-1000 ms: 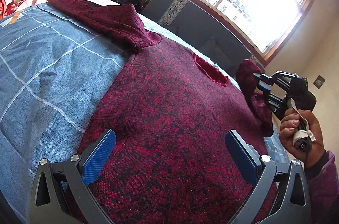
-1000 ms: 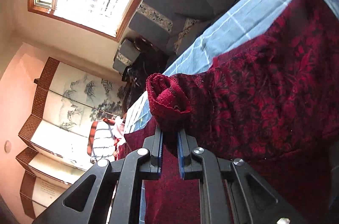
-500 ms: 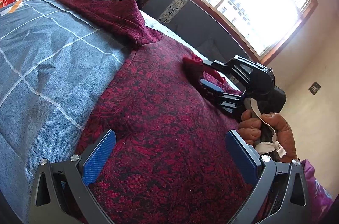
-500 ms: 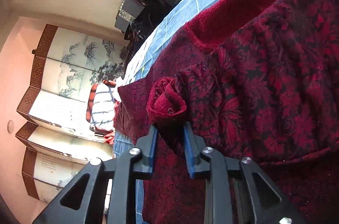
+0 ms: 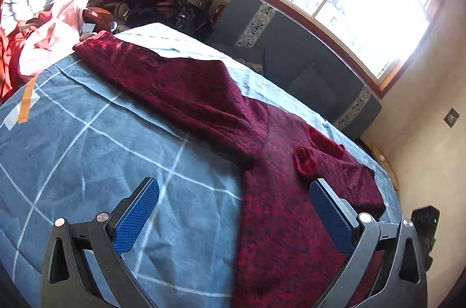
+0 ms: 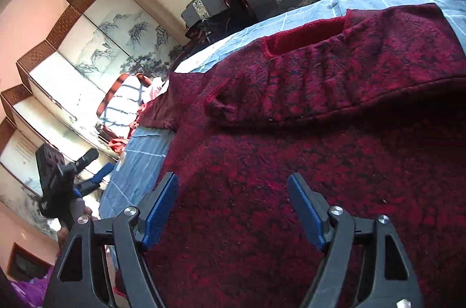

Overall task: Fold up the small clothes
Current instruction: 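Fold the held sleeve across the sweater body and open the right gripper, then grasp the cuff of the other sleeve with the left gripper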

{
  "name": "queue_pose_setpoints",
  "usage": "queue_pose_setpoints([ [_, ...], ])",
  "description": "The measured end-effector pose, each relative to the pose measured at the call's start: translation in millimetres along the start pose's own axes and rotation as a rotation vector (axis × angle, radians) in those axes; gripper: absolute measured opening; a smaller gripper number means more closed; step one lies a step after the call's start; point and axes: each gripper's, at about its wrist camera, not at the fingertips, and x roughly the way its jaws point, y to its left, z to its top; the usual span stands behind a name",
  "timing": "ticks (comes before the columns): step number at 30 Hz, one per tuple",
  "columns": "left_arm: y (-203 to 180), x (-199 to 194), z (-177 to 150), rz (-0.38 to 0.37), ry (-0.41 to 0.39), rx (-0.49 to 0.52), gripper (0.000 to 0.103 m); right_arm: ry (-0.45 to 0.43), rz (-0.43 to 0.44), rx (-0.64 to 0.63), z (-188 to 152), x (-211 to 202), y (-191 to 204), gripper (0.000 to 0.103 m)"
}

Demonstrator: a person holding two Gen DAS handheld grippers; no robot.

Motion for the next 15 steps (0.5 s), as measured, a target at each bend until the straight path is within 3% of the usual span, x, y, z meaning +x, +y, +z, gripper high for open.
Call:
queue_pose_setpoints([
  [5,74,32,42,-0.039,0.038,-0.208,0.102,0.01,-0.005,0.023,-8,-1,-13,0.076],
  [12,154,76,97,-0.093,0.106,-0.383,0.101,0.006,0.029,0.071,-16,2,-27,0.076],
  [15,187,80,108,-0.142,0.057,-0.527,0.1,-0.013,0.044,0.091,-16,-2,-32,0.076],
])
